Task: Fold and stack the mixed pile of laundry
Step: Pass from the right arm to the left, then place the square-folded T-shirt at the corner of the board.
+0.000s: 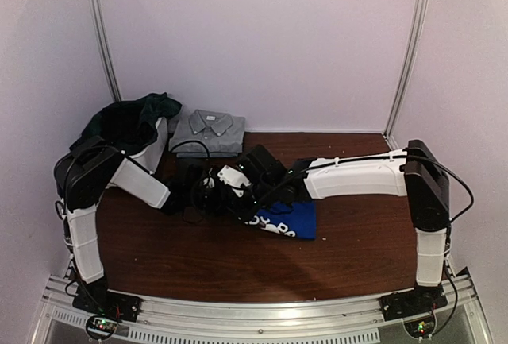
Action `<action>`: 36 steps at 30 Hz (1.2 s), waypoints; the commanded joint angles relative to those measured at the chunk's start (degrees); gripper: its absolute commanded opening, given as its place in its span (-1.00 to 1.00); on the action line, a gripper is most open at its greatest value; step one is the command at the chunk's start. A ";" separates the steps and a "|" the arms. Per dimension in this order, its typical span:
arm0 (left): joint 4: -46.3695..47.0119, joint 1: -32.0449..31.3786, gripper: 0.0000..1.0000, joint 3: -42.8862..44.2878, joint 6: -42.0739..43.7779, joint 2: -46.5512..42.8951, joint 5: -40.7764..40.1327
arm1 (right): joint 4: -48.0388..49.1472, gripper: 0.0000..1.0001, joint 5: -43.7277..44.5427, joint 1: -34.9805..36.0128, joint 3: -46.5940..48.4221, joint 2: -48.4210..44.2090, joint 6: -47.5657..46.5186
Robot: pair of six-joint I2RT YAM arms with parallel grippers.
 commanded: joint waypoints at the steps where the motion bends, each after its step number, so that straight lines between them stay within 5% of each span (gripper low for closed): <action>1: 1.24 -0.53 0.20 1.56 -1.68 2.04 0.70 | 1.66 -1.00 -0.62 0.25 2.26 0.84 0.64; 5: -0.55 -0.53 -0.46 3.76 0.58 2.49 0.77 | 1.73 -1.00 -0.79 0.23 1.23 -0.07 0.64; 8: -10.85 -0.81 -1.00 9.27 7.18 2.84 -0.67 | 0.76 -0.93 -0.04 -0.32 -0.61 -1.96 3.78; 13: -35.25 -2.01 -1.00 25.66 24.73 6.48 -9.29 | 1.66 -0.26 1.03 -4.04 -8.88 -10.50 8.82; 20: -49.59 -2.11 -1.00 45.56 39.32 15.40 -16.57 | 3.96 0.38 -0.30 -15.66 -24.86 -29.70 14.26; 29: -60.78 -1.82 -1.00 77.82 50.00 30.75 -25.18 | 0.85 0.38 -1.86 -25.14 -34.55 -41.87 13.74; 36: -60.84 0.83 -1.00 86.84 51.14 33.51 -28.33 | 2.01 0.31 -3.64 -26.37 -36.93 -42.20 14.34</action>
